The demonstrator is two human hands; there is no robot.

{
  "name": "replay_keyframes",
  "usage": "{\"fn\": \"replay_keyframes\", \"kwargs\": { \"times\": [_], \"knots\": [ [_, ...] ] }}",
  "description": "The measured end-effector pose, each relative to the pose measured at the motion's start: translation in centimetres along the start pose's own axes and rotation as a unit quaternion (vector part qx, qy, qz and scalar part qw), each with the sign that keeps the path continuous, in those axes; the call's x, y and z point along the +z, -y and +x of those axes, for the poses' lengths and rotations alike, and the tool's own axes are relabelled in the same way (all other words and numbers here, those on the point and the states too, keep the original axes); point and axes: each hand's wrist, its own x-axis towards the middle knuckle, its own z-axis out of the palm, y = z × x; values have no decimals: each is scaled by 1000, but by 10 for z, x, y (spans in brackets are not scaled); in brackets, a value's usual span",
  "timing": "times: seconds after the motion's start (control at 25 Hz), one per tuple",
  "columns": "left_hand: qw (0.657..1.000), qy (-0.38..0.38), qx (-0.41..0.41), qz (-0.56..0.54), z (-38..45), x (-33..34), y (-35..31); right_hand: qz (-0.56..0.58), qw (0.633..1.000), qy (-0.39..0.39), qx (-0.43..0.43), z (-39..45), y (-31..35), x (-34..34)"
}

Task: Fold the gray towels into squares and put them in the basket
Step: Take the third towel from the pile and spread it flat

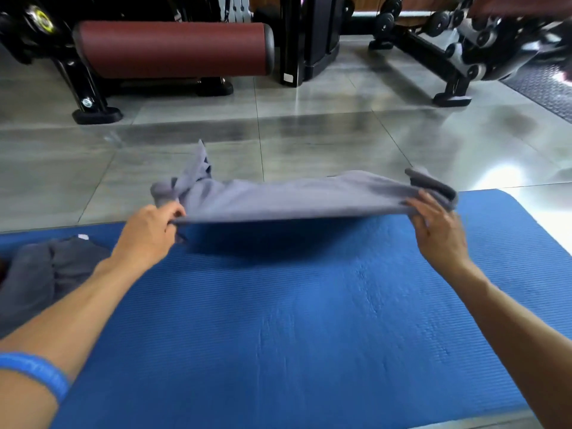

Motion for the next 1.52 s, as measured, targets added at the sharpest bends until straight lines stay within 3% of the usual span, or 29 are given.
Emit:
{"fn": "replay_keyframes", "kwargs": {
  "times": [0.08,0.16,0.36,0.52,0.84,1.08,1.2,1.4,1.52],
  "knots": [
    [992,111,-21,50,-35,36,-4,-55,995,78,6,-42,-22,23],
    [975,195,8,103,-68,66,-15,-98,981,161,49,-78,-35,39],
    [917,318,62,232,-114,102,-46,-178,934,293,105,-136,-47,60],
    [879,411,48,238,-123,109,-48,-191,923,315,110,-150,-47,58],
    [808,520,95,259,-137,111,-70,-242,872,390,170,-163,-42,45],
    [785,539,109,284,-144,116,-72,-287,858,406,127,-167,-36,34],
    [742,587,98,308,-145,115,-69,-305,854,412,90,-172,-30,31],
    [724,614,119,291,-145,107,-83,-334,848,398,101,-175,-32,25],
    [696,643,136,290,-148,112,-96,-338,850,388,111,-177,-39,23]
  ]
}}
